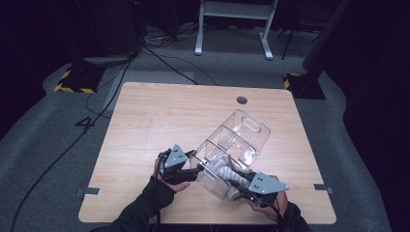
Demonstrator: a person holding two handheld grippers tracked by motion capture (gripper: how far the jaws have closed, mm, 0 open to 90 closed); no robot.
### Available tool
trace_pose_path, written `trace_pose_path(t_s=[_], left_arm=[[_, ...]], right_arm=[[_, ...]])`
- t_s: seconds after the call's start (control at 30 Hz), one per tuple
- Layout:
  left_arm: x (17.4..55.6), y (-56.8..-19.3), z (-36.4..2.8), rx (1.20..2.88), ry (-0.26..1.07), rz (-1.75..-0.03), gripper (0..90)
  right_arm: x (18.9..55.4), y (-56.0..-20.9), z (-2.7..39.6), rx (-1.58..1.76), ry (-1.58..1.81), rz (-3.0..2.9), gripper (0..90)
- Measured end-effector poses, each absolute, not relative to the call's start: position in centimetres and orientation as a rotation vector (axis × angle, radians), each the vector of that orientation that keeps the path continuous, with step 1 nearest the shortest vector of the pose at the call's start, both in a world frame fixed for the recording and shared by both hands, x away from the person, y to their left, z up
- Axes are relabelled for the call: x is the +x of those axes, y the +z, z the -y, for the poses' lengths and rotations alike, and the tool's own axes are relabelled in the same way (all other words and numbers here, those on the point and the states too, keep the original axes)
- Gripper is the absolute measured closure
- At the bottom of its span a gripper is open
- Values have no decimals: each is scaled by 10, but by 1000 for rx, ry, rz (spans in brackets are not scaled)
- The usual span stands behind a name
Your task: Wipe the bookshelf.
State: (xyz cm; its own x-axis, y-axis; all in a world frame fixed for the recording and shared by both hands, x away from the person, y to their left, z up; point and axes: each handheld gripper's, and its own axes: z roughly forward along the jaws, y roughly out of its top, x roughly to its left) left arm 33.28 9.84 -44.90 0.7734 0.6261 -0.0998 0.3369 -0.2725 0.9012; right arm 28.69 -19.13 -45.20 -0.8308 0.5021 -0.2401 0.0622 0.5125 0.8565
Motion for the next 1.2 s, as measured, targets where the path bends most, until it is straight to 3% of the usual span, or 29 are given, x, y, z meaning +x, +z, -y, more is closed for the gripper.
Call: trace_pose_path(t_s=[0.17,0.27,0.67,0.77,1.2], left_arm=[[333,-449,-99,1884,334,-734,419],[333,-449,-99,1884,332,-732,418],[332,-449,-99,1884,333,-732,418],[332,-449,-99,1884,332,-732,418],[332,-449,-98,1883,329,-733,418]], right_arm=[[295,-487,186,503,1202,-2441,715],[295,-490,186,507,1193,-2456,715],[280,-425,200,465,1325,-2173,720],[281,-424,198,458,1326,-2161,720],[300,-479,178,479,1228,-2401,717]])
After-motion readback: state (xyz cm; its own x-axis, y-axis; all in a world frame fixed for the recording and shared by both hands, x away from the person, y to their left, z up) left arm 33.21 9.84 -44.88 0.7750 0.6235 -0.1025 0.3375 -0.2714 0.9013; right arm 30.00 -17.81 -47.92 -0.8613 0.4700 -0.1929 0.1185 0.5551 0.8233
